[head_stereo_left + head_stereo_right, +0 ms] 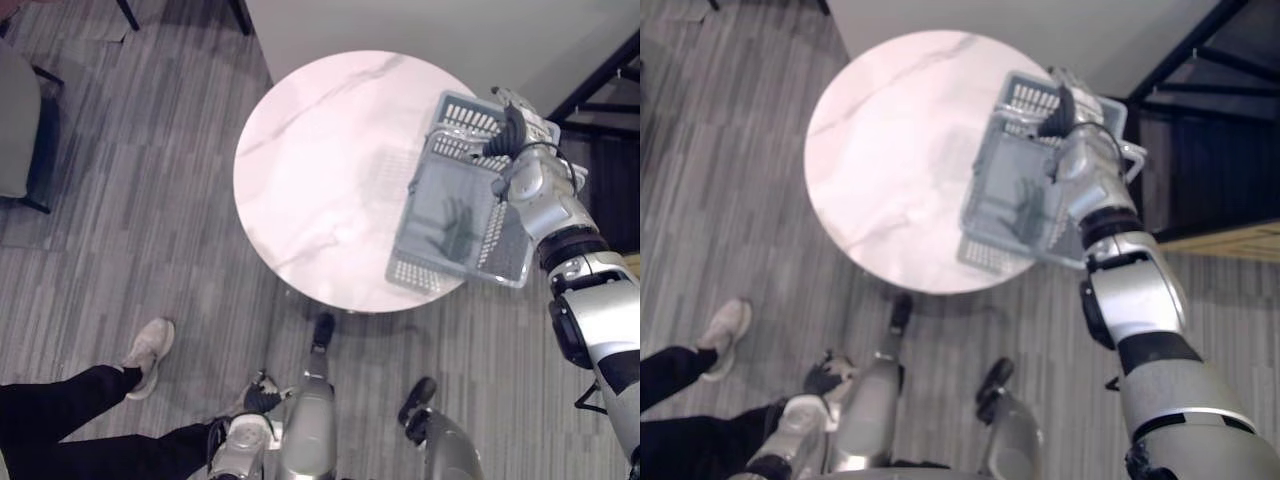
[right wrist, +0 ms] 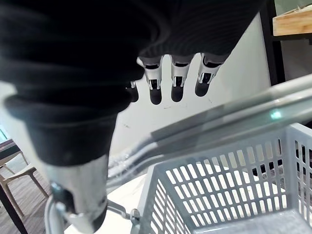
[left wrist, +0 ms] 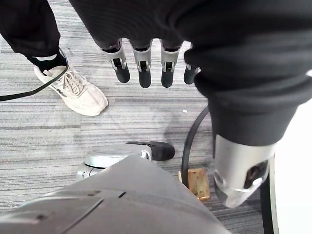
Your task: Pick vegetable in the basket
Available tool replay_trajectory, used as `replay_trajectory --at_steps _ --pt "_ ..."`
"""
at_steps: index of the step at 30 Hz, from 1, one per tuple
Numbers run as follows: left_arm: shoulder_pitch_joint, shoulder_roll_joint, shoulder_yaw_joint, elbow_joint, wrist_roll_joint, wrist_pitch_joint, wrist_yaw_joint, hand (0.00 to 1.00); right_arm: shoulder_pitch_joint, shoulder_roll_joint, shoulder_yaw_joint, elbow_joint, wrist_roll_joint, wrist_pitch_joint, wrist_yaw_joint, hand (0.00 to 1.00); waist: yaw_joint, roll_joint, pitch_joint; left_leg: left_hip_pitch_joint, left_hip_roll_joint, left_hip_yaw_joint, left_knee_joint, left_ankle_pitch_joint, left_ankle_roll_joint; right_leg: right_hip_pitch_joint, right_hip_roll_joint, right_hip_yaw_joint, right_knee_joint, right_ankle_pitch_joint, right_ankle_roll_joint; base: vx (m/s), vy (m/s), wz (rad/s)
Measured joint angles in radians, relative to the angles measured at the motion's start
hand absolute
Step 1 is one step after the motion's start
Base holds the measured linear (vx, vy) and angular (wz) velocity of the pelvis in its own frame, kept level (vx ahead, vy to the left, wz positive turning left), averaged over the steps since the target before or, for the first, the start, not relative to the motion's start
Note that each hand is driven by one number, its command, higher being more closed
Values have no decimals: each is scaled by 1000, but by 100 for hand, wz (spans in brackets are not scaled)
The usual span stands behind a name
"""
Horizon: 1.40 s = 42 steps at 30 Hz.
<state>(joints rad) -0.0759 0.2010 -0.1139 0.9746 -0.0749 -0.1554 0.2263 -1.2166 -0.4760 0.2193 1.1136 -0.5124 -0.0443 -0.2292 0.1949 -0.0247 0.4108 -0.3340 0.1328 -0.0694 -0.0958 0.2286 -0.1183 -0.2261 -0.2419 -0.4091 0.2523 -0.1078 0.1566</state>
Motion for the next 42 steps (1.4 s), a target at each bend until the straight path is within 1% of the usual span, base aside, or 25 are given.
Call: replay_trajectory --at_steps 2,4,11,14,15,19,27,30,32,37,40,42 --pt "-1 0 -2 -2 0 -1 4 0 -1 -2 -8 14 0 7 0 0 -1 0 0 -10 -3 0 0 1 1 -9 -4 0 1 0 0 0 0 0" --pt "-8 0 -8 -5 0 -2 4 0 -10 -21 -9 32 -1 10 0 0 0 6 8 -15 -7 -2 0 3 3 -15 -6 0 5 0 0 8 -12 2" --pt "-10 1 -38 -29 -1 -9 4 0 -17 -63 -9 48 -38 10 -1 0 -3 26 23 -16 -14 -4 0 4 4 -15 -9 -1 6 0 0 8 -22 1" --pt "-10 1 -40 -29 -1 -9 4 0 -17 -67 -9 49 -39 10 -1 0 -4 28 24 -17 -13 -5 -1 4 4 -15 -8 -2 6 0 0 8 -41 0" --pt "-11 1 -40 -30 -1 -9 4 0 -17 -70 -9 50 -40 10 -1 100 -5 29 24 -19 -13 -6 -1 4 4 -16 -8 -3 6 0 0 13 -42 3" --pt "-17 1 -42 -29 -1 -9 4 0 -17 -91 -9 50 -48 10 -3 100 -4 28 27 -31 -14 -13 0 9 6 -25 -8 -7 7 0 0 15 -44 4" --pt "-20 3 -48 -26 0 -8 5 0 -1 -90 5 43 -77 10 -3 100 -3 28 27 -26 -11 -6 0 11 7 -28 -10 0 14 0 0 7 -50 -2" --pt "-21 4 -51 -21 0 -8 6 0 5 -81 26 38 -79 11 -5 100 -2 28 27 -20 -9 0 0 11 7 -28 -11 7 17 0 0 0 -43 -6" --pt "-23 7 -59 -18 0 -8 6 0 23 -74 36 19 -116 11 -4 100 -2 28 27 -16 -7 3 0 10 6 -27 -10 11 21 0 0 0 -13 -5" --pt "-25 9 -67 -15 0 -7 6 0 43 -56 67 -9 -135 12 -3 100 -3 27 27 -5 -3 9 0 10 5 -27 -10 22 28 0 0 0 -29 -6" --pt "-34 9 -68 5 0 -6 5 0 67 -35 108 -51 -157 19 1 100 -4 27 27 8 -1 15 0 9 5 -19 -10 29 29 0 0 -1 -42 -7" --pt "-37 9 -68 7 0 -3 5 0 74 -22 142 -83 -166 19 19 100 -4 27 27 13 1 24 0 6 1 -19 -7 34 30 0 0 -5 -32 -7"
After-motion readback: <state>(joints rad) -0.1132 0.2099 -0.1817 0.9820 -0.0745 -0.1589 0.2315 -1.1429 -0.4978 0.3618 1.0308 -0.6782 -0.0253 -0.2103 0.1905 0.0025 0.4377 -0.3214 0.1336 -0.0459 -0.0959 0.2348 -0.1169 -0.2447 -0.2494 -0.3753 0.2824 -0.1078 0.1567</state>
